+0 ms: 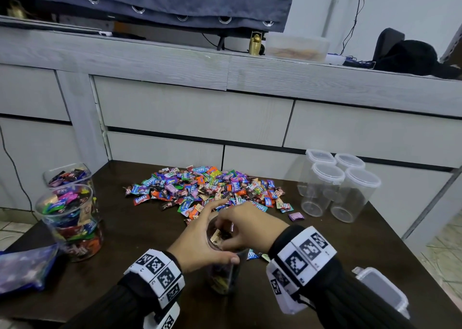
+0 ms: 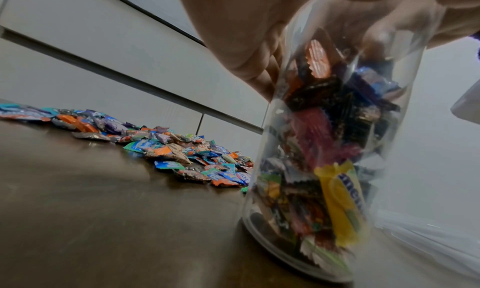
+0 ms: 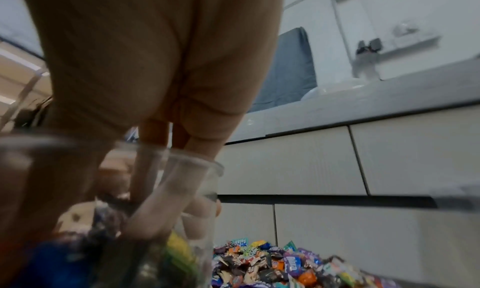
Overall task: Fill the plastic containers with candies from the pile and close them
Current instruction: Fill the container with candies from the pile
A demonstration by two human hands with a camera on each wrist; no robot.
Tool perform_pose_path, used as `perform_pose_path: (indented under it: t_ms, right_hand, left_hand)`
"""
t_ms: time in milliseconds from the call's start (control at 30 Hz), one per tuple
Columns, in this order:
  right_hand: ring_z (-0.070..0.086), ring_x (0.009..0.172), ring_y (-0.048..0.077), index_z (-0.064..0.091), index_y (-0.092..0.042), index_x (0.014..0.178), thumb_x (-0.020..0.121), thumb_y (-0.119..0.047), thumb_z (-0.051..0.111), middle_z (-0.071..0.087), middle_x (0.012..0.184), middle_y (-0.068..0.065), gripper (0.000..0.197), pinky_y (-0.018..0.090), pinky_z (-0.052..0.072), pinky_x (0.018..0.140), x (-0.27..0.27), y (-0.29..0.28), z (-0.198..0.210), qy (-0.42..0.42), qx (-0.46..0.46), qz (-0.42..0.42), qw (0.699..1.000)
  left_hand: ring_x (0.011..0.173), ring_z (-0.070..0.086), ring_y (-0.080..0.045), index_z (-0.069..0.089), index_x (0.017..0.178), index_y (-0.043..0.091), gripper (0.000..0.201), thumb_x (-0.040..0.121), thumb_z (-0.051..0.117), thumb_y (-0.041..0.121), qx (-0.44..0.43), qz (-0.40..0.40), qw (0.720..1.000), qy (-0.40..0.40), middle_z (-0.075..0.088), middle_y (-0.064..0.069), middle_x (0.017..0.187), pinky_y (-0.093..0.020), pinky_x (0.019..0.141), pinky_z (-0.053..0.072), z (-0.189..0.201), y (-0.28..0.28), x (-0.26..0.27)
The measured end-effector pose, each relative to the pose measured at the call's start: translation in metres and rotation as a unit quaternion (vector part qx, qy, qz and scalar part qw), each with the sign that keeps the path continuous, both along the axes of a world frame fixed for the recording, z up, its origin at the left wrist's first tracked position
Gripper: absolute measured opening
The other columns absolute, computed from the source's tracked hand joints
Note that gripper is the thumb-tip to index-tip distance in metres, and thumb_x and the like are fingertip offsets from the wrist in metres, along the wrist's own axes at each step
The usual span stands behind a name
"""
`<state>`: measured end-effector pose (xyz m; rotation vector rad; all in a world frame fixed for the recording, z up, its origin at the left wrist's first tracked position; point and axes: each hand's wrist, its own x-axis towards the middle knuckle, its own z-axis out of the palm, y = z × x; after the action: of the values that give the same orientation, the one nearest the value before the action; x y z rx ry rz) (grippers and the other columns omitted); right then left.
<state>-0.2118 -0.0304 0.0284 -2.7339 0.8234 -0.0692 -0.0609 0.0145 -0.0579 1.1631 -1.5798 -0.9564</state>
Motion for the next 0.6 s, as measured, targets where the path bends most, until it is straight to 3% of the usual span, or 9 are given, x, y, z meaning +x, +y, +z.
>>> perform_pose_path:
  t_ms: [100,200,233,300,400,600]
  right_hand:
    - [0.06,0.07,0.0,0.067,-0.018,0.089,0.087,-0.027,0.067,0.067,0.08,-0.006,0.01,0.017,0.046,0.067,-0.016,-0.005,0.005,-0.147,0.062,-0.049,0.986]
    - [0.055,0.069,-0.004,0.064,-0.022,0.089,0.09,-0.025,0.063,0.063,0.08,-0.012,0.003,0.008,0.036,0.063,-0.037,-0.021,-0.001,-0.233,0.013,-0.169,0.958]
    - [0.053,0.072,-0.003,0.063,-0.02,0.095,0.088,-0.026,0.064,0.064,0.087,-0.008,0.01,0.01,0.036,0.065,-0.045,-0.029,-0.007,-0.206,0.005,-0.225,0.952]
    - [0.057,0.09,0.011,0.054,-0.015,0.115,0.083,-0.033,0.07,0.061,0.108,0.004,0.041,0.02,0.042,0.073,-0.059,-0.041,-0.027,-0.069,0.047,-0.329,0.941]
    - [0.052,0.118,0.025,0.036,-0.008,0.132,0.072,-0.045,0.079,0.05,0.133,0.011,0.082,0.03,0.046,0.089,-0.065,-0.047,-0.065,0.099,0.137,-0.389,0.906]
    - [0.041,0.13,0.033,0.021,-0.01,0.143,0.057,-0.054,0.085,0.03,0.142,0.016,0.116,0.045,0.042,0.105,-0.043,-0.057,-0.104,0.084,0.171,-0.436,0.88]
  left_hand:
    - [0.116,0.062,-0.008,0.037,0.134,0.04,0.105,0.046,0.094,0.035,0.005,0.003,1.0,0.008,0.067,0.011,0.12,-0.03,0.1,0.048,-0.004,0.0,0.0]
    - [0.116,0.063,-0.01,0.044,0.131,0.034,0.104,0.041,0.096,0.044,0.015,-0.001,1.0,0.016,0.066,0.012,0.121,-0.028,0.098,0.051,-0.004,-0.001,0.0]
    - [0.117,0.062,-0.01,0.047,0.13,0.031,0.104,0.039,0.096,0.048,0.019,-0.003,1.0,0.021,0.066,0.011,0.122,-0.026,0.097,0.051,-0.004,-0.001,0.001]
    - [0.117,0.062,-0.012,0.049,0.128,0.026,0.105,0.037,0.095,0.053,0.028,-0.008,0.999,0.034,0.066,0.008,0.122,-0.026,0.097,0.051,-0.003,-0.001,0.001]
    - [0.117,0.063,-0.014,0.05,0.126,0.022,0.104,0.037,0.096,0.052,0.033,-0.011,0.999,0.039,0.067,0.007,0.122,-0.028,0.097,0.051,-0.002,-0.002,0.001]
    - [0.119,0.061,-0.014,0.051,0.127,0.021,0.102,0.041,0.096,0.05,0.025,-0.013,0.999,0.036,0.066,0.003,0.122,-0.03,0.101,0.049,-0.005,-0.003,0.002]
